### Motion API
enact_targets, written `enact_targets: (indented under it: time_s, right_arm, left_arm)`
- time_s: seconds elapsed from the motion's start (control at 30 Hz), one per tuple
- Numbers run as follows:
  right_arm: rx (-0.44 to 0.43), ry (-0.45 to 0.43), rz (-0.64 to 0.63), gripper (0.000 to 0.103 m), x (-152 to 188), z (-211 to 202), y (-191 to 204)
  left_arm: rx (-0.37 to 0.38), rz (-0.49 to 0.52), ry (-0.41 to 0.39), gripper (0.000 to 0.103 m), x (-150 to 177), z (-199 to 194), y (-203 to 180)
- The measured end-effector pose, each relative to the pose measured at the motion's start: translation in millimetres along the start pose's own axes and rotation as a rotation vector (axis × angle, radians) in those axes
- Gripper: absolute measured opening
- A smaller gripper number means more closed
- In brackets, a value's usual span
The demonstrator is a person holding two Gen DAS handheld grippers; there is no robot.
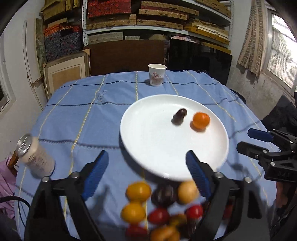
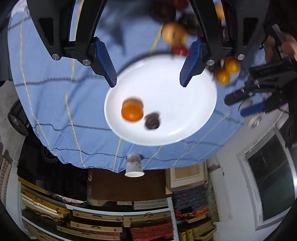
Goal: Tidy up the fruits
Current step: 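Carry both fruits onto the white plate and open both tools, then withdraw both open tools from the plate back over the fruits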
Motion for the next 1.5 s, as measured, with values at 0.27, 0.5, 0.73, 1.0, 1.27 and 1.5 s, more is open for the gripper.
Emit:
enact_targets:
  time_s: [0.27, 0.5, 0.73, 1.0, 1.27, 1.5]
  right_arm:
    - [-0.03, 0.039, -0.151, 0.071, 116.4, -53.4, 31.6]
    - [-0.094, 0.041, -0.021, 0.071, 145.7, -54.2, 26.4]
    - [-0.069, -0.018, -0.034, 0.071, 149.6, -57.9, 26.2]
    - [-0.086, -0.02, -0.004, 0.072, 148.9, -57.4, 21.8]
    - [-0.092, -0.023, 0.005, 0.072, 148.7, -57.7, 20.5]
    - [-0.09, -0.016, 0.006, 0.072, 149.0, -56.1, 20.5]
  left_arm:
    - [0.018, 0.114, 0.03, 0.091, 103.4, -63.8, -35.6]
    - [-0.057, 0.153, 0.063, 0.091, 152.8, -66.3, -41.2]
    - [-0.071, 0.022, 0.069, 0.092, 149.8, -54.0, -17.7]
    - [-0.064, -0.012, 0.077, 0.092, 142.1, -41.9, -20.6]
    - [0.007, -0.003, 0.08, 0.07, 142.3, -36.5, -30.8]
    - [0.099, 0.041, 0.124, 0.052, 149.0, -30.3, -47.7]
Point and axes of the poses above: each gripper's, at about its wrist camera, not at the fingertips, and z roughly the way its jaws point, y to its left, x to its underside, the point moved 9 cm from there along z, roughly the way its jaws point, and after that the axes turned 11 degrees about x, right-handed, at the moved point
